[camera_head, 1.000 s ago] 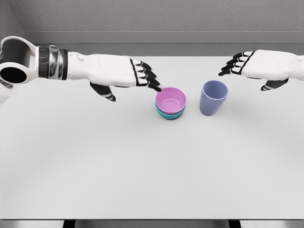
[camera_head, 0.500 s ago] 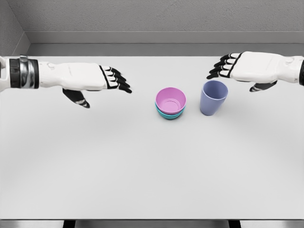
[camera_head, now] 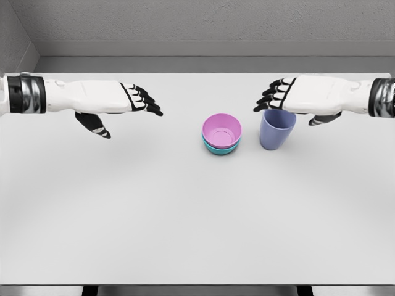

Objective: Stacking bowl and cup with both arms

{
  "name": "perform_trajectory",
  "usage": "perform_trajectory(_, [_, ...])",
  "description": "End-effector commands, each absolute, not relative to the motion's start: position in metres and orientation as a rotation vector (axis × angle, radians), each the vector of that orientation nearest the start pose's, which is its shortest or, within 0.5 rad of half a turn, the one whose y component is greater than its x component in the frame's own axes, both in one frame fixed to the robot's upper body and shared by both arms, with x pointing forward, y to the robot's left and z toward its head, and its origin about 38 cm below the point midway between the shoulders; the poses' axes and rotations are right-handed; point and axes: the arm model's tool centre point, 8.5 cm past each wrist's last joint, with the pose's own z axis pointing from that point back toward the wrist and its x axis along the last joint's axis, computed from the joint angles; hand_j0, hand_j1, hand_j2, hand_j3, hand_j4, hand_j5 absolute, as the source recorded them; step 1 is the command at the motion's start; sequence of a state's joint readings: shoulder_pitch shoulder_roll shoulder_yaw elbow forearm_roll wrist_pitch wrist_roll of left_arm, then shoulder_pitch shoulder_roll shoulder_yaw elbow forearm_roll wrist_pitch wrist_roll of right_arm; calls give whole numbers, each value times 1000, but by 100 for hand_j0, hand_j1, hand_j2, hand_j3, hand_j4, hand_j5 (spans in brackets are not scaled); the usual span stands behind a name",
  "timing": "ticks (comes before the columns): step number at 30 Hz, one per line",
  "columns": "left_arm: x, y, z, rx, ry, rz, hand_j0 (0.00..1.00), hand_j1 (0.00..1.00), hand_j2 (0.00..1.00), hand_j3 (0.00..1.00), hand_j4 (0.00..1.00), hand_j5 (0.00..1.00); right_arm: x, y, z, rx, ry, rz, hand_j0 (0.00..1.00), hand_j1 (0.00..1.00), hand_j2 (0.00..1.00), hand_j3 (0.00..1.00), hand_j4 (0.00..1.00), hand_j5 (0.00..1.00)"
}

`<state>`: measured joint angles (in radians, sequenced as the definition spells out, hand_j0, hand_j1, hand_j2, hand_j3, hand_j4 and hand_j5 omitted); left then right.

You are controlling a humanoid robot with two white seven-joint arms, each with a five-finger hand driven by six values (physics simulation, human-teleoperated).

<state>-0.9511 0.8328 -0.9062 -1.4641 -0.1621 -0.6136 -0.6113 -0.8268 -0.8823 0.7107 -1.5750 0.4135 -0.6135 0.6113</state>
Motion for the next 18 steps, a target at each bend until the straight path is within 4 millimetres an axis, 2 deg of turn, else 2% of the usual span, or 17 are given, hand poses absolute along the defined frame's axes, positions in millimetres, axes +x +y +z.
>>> perform_trajectory(1, [446,251,271,-299,1962,2991,100,100,100,100,100,100,434,-273,278,657,1736,-2976,100,100,100,100,100,100])
perform_trajectory(11, [446,248,270,-288,1966,2985,100,100,100,100,100,100,442,-279,274,699,1721,-3005,100,100,100,100,100,100])
perform_trajectory(18, [446,248,268,-282,1965,2988,100,100,100,100,100,100,444,-273,268,669,1730,-3007,100,100,100,100,100,100])
